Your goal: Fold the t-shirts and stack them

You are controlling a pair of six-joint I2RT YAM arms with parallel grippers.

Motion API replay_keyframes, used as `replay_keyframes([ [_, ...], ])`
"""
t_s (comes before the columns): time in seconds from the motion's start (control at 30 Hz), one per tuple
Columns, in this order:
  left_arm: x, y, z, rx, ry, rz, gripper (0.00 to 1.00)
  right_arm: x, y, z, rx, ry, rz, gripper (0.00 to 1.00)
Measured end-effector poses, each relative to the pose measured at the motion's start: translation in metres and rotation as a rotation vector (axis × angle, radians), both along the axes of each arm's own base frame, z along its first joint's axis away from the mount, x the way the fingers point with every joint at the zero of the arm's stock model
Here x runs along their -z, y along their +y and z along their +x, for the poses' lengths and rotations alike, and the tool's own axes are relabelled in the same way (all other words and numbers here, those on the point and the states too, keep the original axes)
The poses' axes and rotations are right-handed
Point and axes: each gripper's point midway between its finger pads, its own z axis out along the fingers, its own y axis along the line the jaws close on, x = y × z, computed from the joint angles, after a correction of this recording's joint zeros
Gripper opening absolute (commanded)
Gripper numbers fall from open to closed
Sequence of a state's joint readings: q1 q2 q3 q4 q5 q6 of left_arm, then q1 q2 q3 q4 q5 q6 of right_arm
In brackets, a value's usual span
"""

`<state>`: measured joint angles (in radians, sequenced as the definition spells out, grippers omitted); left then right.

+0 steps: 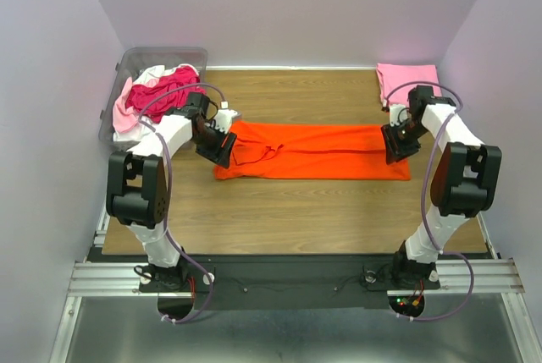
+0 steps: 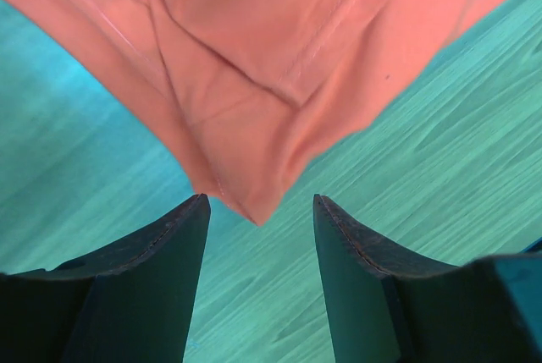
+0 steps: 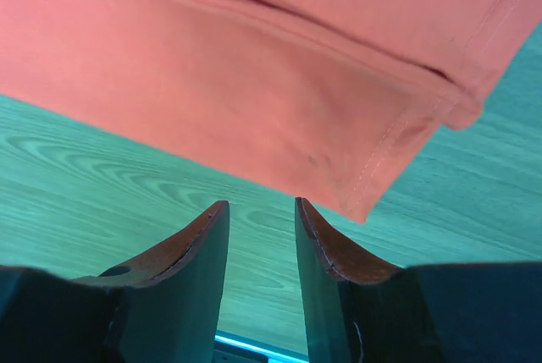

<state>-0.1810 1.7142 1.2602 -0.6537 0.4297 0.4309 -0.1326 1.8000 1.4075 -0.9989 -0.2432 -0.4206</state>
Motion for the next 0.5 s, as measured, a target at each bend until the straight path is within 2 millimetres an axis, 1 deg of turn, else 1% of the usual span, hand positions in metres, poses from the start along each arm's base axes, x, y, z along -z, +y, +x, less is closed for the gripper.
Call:
replay_keyframes([
  [0.1,0.013,0.003,-0.004,0.005,0.036,0.022,0.63,0.009,-0.006,-0.010,-0.008,0.039,-0.022,0.42],
  [0.17,0.021,0.005,-0.005,0.007,0.054,0.035,0.61,0.018,-0.012,-0.017,-0.004,0.075,-0.036,0.41],
  [0.27,0.029,0.008,-0.004,0.004,0.069,0.053,0.47,0.035,-0.026,-0.026,0.016,0.128,-0.069,0.40],
  [0.3,0.031,0.010,-0.004,0.004,0.071,0.059,0.33,0.038,-0.028,-0.028,0.020,0.140,-0.077,0.40],
  [0.33,0.033,0.010,-0.004,0.004,0.072,0.063,0.26,0.045,-0.033,-0.032,0.025,0.159,-0.092,0.39],
  [0.4,0.037,0.013,-0.005,0.001,0.079,0.074,0.17,0.053,-0.037,-0.037,0.030,0.186,-0.113,0.39],
  [0.43,0.039,0.015,-0.006,0.004,0.082,0.082,0.08,0.059,-0.040,-0.040,0.030,0.200,-0.126,0.39],
  [0.5,0.043,0.017,-0.006,0.002,0.090,0.092,0.00,0.061,-0.044,-0.042,0.031,0.212,-0.150,0.38],
])
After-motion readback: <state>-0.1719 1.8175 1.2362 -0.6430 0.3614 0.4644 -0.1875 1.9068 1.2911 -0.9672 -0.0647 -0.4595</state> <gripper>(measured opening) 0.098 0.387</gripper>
